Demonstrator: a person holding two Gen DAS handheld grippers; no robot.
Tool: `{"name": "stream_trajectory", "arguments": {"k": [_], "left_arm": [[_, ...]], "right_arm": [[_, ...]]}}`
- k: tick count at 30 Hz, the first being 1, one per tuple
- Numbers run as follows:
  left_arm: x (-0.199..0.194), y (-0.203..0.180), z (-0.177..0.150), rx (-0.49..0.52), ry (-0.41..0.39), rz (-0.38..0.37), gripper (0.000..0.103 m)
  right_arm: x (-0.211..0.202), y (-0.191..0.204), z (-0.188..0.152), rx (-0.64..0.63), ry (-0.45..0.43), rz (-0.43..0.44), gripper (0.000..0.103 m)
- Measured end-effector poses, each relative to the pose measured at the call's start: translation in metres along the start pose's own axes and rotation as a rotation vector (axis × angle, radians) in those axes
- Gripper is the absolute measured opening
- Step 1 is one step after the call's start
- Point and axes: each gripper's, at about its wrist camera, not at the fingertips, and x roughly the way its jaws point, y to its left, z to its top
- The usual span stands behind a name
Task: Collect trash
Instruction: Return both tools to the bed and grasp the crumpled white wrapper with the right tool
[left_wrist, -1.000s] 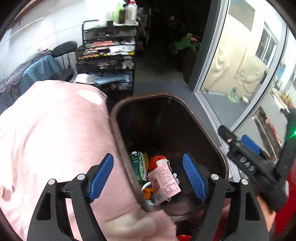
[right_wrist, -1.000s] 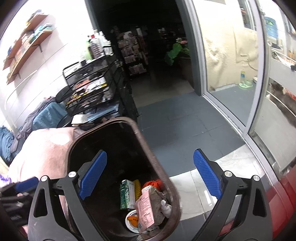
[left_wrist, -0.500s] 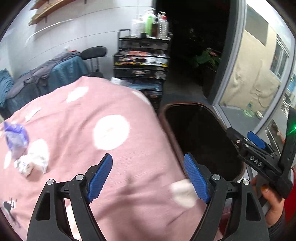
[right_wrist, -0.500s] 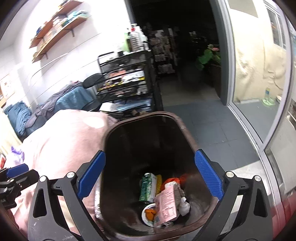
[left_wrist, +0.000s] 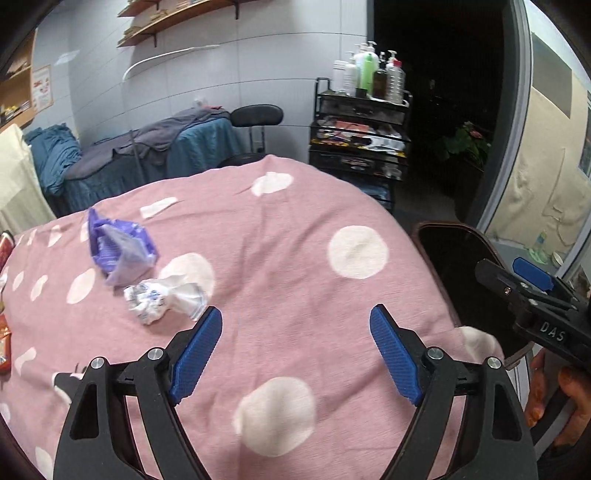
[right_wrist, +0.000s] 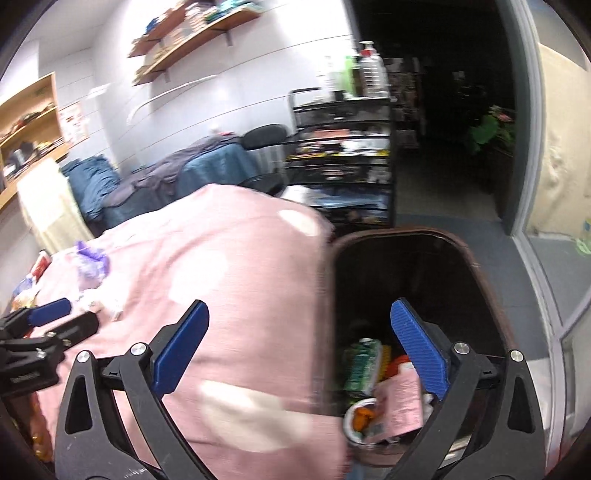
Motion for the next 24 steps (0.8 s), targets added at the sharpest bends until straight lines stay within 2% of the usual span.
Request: {"name": "stream_trajectory", "arguments": {"k": [14,24], "left_arm": [[-0.014,0.105,-0.019,-0.180,-0.005,0.132,0.081],[-0.031,0.197,-0.031,-0.362,0.007,0.253,0.081]], "right_arm": [[0.038,0.117,0.016,-0.106,0.127,0.299,0.097],[0.077,0.213,0.010,-0.286,0.243,0.419,0.097]]}}
